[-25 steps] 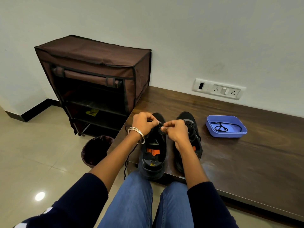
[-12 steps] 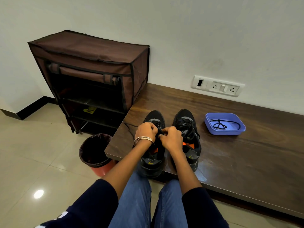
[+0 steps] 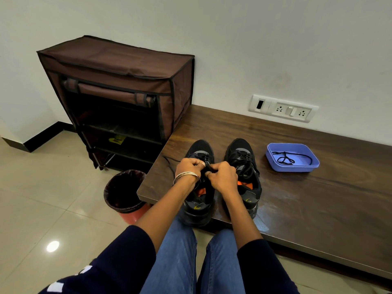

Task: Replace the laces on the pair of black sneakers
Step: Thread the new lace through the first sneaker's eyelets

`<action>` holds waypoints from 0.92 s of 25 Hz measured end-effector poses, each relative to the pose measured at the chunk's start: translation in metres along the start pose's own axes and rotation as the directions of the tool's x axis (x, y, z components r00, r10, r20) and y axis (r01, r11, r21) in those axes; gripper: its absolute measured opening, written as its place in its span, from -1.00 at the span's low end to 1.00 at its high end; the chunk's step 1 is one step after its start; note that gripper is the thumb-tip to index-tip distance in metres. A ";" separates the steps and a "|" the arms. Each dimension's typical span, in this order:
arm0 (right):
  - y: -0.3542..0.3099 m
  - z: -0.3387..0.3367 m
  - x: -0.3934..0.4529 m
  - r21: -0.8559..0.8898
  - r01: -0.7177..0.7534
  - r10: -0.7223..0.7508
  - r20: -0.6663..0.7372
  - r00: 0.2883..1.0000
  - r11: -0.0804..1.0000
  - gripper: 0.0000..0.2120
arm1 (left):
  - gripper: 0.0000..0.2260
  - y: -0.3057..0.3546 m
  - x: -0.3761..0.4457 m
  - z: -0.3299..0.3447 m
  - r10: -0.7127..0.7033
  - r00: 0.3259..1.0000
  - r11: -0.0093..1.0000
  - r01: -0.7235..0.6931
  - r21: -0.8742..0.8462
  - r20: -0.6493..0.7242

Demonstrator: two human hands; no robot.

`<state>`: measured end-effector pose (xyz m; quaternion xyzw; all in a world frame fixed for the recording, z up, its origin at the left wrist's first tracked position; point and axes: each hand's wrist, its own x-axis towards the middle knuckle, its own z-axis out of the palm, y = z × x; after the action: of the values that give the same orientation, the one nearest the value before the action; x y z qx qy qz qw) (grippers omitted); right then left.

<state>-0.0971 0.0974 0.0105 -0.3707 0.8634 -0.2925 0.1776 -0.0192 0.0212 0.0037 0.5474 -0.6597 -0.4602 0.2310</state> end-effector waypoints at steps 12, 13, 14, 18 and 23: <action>0.006 -0.008 0.020 0.510 -0.165 0.140 0.088 0.986 0.844 -0.79 | -0.81 -0.002 0.007 -0.014 0.055 0.986 0.987 -0.078 0.142 0.159; 0.005 -0.004 0.022 0.460 -0.146 0.155 0.017 0.988 0.876 -0.85 | -0.78 -0.003 0.005 -0.015 0.095 0.979 0.978 -0.126 0.166 0.183; 0.004 0.000 0.023 0.409 -0.132 0.156 -0.026 0.987 0.903 -0.90 | -0.71 -0.003 0.003 -0.017 0.126 0.972 0.970 -0.163 0.181 0.200; -0.007 0.004 0.021 0.357 -0.129 0.172 -0.091 0.981 0.925 -0.86 | -0.56 -0.005 0.004 -0.021 0.228 0.954 0.869 -0.289 0.401 0.193; -0.006 0.003 0.024 0.425 -0.184 0.247 -0.098 0.964 0.886 -0.75 | -0.62 -0.013 -0.002 -0.019 0.270 0.958 0.773 -0.277 0.571 0.099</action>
<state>-0.1080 0.0753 0.0099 -0.2036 0.8289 -0.4731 0.2181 0.0034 0.0165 0.0015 0.4872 -0.8419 -0.2020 0.1143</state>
